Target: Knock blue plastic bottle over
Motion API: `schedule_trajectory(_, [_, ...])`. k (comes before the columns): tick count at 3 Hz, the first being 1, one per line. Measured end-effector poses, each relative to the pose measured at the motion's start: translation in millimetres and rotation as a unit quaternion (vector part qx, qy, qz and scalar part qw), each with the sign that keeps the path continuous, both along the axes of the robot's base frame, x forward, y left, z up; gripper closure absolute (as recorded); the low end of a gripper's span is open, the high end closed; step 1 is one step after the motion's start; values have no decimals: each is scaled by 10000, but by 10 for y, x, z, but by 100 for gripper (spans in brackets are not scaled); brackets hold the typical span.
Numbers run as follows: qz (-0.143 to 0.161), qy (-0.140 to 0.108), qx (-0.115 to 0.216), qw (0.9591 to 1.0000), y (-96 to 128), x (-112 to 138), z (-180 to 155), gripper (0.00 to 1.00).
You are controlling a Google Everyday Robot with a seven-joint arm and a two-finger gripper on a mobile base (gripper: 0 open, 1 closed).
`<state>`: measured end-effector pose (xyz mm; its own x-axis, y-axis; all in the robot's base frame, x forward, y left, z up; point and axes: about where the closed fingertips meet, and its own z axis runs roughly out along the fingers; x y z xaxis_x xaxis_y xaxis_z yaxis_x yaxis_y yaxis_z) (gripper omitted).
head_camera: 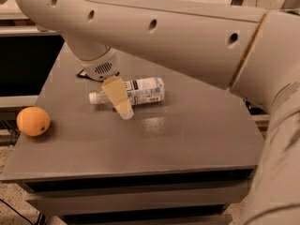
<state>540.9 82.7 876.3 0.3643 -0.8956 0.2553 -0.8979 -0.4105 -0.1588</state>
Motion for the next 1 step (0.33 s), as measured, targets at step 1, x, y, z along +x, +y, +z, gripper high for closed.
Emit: schedule_trajectory(1, [0, 0, 0, 10000, 0, 0, 0, 0])
